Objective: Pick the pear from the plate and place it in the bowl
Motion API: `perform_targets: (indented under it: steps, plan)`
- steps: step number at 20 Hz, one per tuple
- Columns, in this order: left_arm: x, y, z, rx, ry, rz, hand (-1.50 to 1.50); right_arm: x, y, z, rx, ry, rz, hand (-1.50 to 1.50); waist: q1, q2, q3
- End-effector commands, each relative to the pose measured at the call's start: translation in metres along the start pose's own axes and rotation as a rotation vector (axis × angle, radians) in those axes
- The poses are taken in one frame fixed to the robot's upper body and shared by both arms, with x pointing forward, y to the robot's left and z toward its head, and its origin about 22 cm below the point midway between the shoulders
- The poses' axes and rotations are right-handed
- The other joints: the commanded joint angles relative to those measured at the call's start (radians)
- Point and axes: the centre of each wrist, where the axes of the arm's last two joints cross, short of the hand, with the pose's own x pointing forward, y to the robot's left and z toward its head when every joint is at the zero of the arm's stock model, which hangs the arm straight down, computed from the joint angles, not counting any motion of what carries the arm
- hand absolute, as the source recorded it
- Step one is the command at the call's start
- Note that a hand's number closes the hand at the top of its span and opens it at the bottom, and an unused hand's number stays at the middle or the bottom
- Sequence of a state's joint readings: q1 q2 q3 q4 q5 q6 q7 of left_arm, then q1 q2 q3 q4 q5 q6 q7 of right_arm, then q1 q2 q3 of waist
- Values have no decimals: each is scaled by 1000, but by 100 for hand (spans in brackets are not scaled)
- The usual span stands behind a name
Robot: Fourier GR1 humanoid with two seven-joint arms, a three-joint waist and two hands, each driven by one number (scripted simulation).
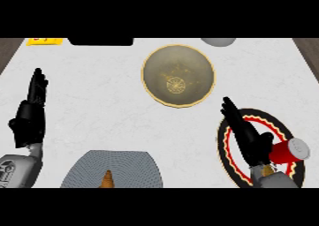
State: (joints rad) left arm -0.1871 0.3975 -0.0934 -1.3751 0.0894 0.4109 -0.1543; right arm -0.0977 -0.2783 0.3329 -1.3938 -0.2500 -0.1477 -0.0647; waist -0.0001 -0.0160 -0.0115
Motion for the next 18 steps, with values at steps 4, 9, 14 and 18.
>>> perform_targets:
  steps: [4, 9, 14, 18]
  plan:
    - [19, -38, 11, -165, 53, 133, 0, -6, -1, 29, 12, 89, 331, 150, -12, 9, 10]
    - [1, -52, 31, -214, 171, 199, 0, 15, -60, 32, -421, -138, 684, -150, -98, -12, 6]
    - [15, -62, 30, -280, 144, 237, 0, 3, 2, 88, -493, -386, 492, -150, -53, 4, 12]
    - [19, -57, 35, -297, 160, 246, 0, 23, 18, 128, -552, -479, 573, -150, -31, 8, 10]
